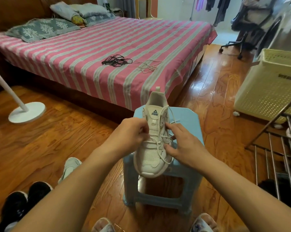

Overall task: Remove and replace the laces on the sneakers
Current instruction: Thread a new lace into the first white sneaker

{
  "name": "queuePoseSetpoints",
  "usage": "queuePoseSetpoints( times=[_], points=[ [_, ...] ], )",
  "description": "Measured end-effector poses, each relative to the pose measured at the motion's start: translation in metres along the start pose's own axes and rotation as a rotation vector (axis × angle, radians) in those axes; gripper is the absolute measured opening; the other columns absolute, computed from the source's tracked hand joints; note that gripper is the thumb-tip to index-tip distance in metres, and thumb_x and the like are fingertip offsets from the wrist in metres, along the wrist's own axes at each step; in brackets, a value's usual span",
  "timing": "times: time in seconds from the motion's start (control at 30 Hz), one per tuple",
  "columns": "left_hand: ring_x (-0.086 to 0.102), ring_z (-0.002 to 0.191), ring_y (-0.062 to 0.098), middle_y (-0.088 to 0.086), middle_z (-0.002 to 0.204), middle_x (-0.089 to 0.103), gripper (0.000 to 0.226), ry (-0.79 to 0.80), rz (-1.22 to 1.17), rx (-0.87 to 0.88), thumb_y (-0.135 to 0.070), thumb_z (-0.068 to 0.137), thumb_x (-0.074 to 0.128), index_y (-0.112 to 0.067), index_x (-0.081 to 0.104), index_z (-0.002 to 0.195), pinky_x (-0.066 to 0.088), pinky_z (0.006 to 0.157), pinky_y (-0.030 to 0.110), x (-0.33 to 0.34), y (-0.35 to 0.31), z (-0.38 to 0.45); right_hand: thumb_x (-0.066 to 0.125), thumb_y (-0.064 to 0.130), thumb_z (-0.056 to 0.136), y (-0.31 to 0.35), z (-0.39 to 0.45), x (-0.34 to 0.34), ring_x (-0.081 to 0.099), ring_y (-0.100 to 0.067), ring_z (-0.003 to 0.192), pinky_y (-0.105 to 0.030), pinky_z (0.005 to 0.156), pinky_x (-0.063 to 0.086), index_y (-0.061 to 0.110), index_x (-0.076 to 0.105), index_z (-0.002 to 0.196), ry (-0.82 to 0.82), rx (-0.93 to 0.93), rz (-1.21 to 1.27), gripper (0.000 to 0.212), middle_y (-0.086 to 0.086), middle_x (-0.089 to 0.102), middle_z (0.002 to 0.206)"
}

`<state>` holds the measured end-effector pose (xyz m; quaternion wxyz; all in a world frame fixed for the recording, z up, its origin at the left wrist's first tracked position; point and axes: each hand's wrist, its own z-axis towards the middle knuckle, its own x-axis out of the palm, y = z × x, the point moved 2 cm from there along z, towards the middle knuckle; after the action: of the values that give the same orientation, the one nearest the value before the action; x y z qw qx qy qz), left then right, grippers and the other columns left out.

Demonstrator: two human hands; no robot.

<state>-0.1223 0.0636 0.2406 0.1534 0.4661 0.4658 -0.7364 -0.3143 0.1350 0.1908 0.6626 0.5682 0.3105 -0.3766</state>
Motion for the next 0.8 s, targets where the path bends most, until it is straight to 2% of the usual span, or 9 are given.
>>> queuePoseSetpoints(
  times=[0.13, 0.23, 0.33, 0.43, 0.5, 0.63, 0.67, 0.73, 0.8],
  points=[
    [0.062, 0.08, 0.022, 0.003, 0.089, 0.064, 0.004, -0.349, 0.085, 0.03, -0.013, 0.092, 0.072, -0.014, 0.068, 0.091, 0.051, 0.07, 0.036, -0.045, 0.012, 0.009, 0.068, 0.042, 0.089, -0.001, 0.003, -0.002, 0.056, -0.013, 0.121, -0.035, 0.098, 0.049, 0.026, 0.032, 0.154, 0.04, 0.026, -0.009, 0.076, 0.009, 0.045, 0.143],
    [0.062, 0.087, 0.027, 0.01, 0.095, 0.067, 0.005, -0.61, 0.185, -0.077, -0.014, 0.096, 0.069, -0.01, 0.068, 0.099, 0.053, 0.076, 0.043, -0.084, 0.051, 0.002, 0.067, 0.043, 0.089, 0.0, 0.002, -0.002, 0.055, -0.013, 0.123, -0.036, 0.1, 0.048, 0.027, 0.032, 0.155, 0.057, 0.04, 0.003, 0.076, 0.009, 0.045, 0.144],
    [0.063, 0.095, 0.034, 0.017, 0.104, 0.068, 0.016, -0.615, 0.25, -0.243, -0.015, 0.101, 0.061, -0.007, 0.072, 0.11, 0.048, 0.077, 0.039, -0.083, 0.081, -0.004, 0.057, 0.045, 0.096, 0.001, 0.0, -0.003, 0.052, -0.013, 0.126, -0.033, 0.101, 0.043, 0.027, 0.032, 0.155, 0.058, 0.044, -0.004, 0.067, 0.009, 0.044, 0.146],
    [0.054, 0.09, 0.026, 0.017, 0.107, 0.063, 0.022, -0.526, 0.229, -0.351, -0.018, 0.105, 0.055, -0.007, 0.072, 0.113, 0.038, 0.073, 0.035, -0.062, 0.09, -0.001, 0.041, 0.036, 0.106, 0.003, -0.001, -0.006, 0.046, -0.015, 0.134, -0.031, 0.109, 0.035, 0.026, 0.035, 0.155, 0.066, 0.046, 0.019, 0.051, 0.006, 0.045, 0.15],
    [0.052, 0.092, 0.023, 0.013, 0.109, 0.059, 0.023, -0.535, 0.179, -0.397, -0.021, 0.106, 0.052, -0.008, 0.069, 0.113, 0.038, 0.073, 0.036, -0.057, 0.087, 0.001, 0.042, 0.025, 0.104, 0.003, -0.001, -0.006, 0.047, -0.018, 0.133, -0.034, 0.112, 0.035, 0.024, 0.036, 0.155, 0.056, 0.035, -0.028, 0.052, 0.003, 0.046, 0.15],
    [0.051, 0.103, 0.023, 0.015, 0.127, 0.053, 0.027, -0.836, 0.011, -0.662, -0.021, 0.109, 0.042, -0.006, 0.059, 0.123, 0.041, 0.083, 0.035, -0.083, 0.098, -0.01, 0.047, 0.029, 0.088, 0.003, -0.005, -0.001, 0.042, -0.017, 0.137, -0.044, 0.12, 0.027, 0.026, 0.025, 0.159, 0.103, 0.03, -0.168, 0.074, 0.006, 0.039, 0.155],
    [0.052, 0.106, 0.024, 0.016, 0.127, 0.054, 0.028, -0.839, 0.023, -0.751, -0.021, 0.108, 0.043, -0.006, 0.059, 0.125, 0.043, 0.086, 0.035, -0.087, 0.107, -0.014, 0.045, 0.031, 0.084, 0.004, -0.006, 0.0, 0.039, -0.017, 0.139, -0.044, 0.122, 0.024, 0.025, 0.023, 0.159, 0.111, 0.031, -0.182, 0.078, 0.006, 0.038, 0.156],
    [0.055, 0.112, 0.033, 0.017, 0.127, 0.056, 0.03, -0.555, 0.246, -0.851, -0.025, 0.104, 0.051, -0.01, 0.06, 0.128, 0.051, 0.091, 0.042, -0.079, 0.12, -0.018, 0.044, 0.033, 0.081, 0.005, -0.007, 0.001, 0.038, -0.017, 0.14, -0.044, 0.122, 0.023, 0.024, 0.024, 0.159, 0.102, 0.031, -0.171, 0.081, 0.006, 0.037, 0.156],
    [0.054, 0.115, 0.027, 0.012, 0.138, 0.055, 0.04, -0.241, 0.28, -0.702, -0.026, 0.102, 0.057, -0.02, 0.055, 0.141, 0.053, 0.087, 0.037, -0.057, 0.112, -0.013, 0.049, 0.031, 0.083, 0.005, -0.006, 0.0, 0.041, -0.018, 0.138, -0.044, 0.12, 0.027, 0.023, 0.027, 0.158, 0.096, 0.039, -0.155, 0.079, 0.005, 0.039, 0.155]
  ],
)
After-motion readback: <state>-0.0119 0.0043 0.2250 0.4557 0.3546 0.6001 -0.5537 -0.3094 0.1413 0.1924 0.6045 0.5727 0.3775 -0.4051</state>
